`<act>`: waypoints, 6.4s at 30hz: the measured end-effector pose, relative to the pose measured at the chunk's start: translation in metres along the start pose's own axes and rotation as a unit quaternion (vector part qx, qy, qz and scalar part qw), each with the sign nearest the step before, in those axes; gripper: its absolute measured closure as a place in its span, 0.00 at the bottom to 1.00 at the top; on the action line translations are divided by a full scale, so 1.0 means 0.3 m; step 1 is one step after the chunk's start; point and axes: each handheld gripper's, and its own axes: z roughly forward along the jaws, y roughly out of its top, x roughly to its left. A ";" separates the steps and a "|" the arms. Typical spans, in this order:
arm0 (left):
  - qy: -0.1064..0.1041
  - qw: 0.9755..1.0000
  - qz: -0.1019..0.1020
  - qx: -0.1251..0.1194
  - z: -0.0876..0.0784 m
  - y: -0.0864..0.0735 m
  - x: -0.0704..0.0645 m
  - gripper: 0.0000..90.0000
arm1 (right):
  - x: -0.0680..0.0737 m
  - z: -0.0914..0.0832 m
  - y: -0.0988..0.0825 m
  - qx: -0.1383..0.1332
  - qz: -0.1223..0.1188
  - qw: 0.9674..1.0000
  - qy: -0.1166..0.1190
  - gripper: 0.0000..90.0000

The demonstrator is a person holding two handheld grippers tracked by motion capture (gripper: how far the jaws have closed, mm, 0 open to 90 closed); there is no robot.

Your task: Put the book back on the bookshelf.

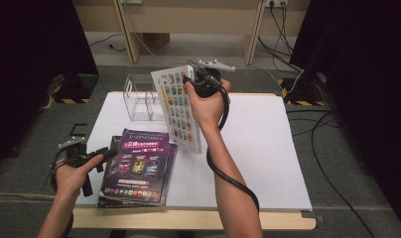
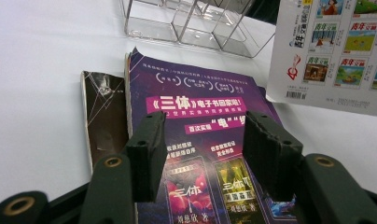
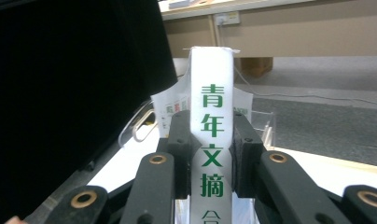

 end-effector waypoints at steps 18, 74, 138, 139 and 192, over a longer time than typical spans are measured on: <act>-0.001 1.000 -0.002 0.004 0.003 -0.003 0.006 0.54 | -0.013 0.017 0.027 -0.016 0.008 1.000 -0.022 0.82; -0.002 1.000 -0.003 0.008 0.012 -0.007 0.010 0.53 | -0.058 0.125 0.084 -0.037 0.023 0.998 -0.043 0.82; 0.006 1.000 -0.014 0.001 -0.004 -0.008 0.050 0.53 | -0.068 0.304 0.130 -0.064 0.022 0.996 -0.059 0.82; 0.006 1.000 -0.014 0.001 -0.004 -0.008 0.050 0.54 | -0.069 0.308 0.127 -0.064 0.022 0.996 -0.061 0.82; 0.002 1.000 -0.011 0.008 0.000 -0.019 0.039 0.54 | -0.015 0.095 -0.072 -0.038 -0.045 0.996 -0.062 0.82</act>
